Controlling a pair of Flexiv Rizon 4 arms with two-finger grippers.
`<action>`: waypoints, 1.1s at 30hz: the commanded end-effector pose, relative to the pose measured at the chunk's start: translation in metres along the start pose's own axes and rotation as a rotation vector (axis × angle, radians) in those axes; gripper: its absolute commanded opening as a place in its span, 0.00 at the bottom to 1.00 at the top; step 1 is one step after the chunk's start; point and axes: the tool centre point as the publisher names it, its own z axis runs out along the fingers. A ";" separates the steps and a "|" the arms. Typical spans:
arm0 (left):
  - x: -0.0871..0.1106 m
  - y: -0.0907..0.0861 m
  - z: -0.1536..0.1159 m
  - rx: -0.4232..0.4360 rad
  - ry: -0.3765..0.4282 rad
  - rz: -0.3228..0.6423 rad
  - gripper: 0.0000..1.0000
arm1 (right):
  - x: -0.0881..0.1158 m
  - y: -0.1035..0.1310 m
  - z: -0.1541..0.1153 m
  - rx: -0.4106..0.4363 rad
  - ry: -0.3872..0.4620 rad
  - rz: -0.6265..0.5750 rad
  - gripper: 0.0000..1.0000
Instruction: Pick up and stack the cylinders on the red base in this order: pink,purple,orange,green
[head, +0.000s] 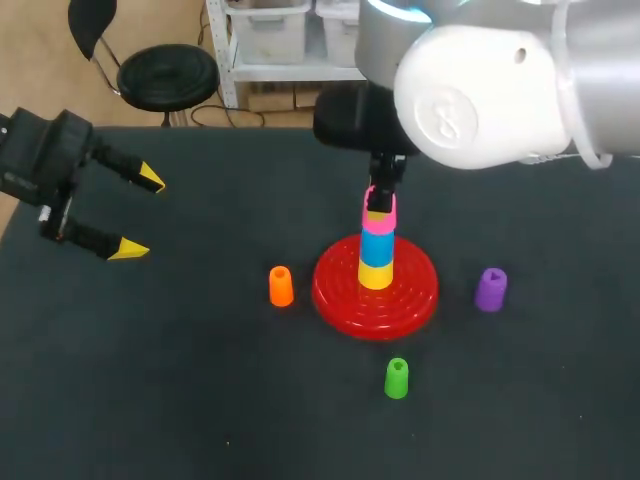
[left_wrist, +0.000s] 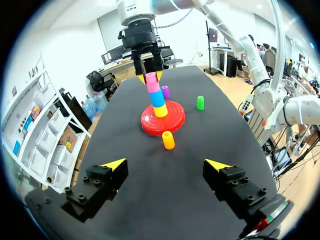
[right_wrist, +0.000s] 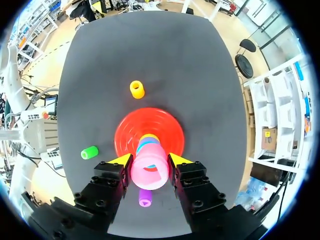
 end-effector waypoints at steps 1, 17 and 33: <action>0.001 -0.001 0.000 -0.003 -0.004 0.004 1.00 | 0.001 0.001 0.001 -0.001 -0.005 -0.001 0.00; 0.001 -0.001 0.000 -0.003 -0.004 0.004 1.00 | 0.000 0.004 0.007 -0.029 0.002 -0.002 0.00; 0.001 -0.001 0.000 -0.003 -0.004 0.004 1.00 | 0.003 -0.002 0.012 -0.039 -0.013 0.012 0.00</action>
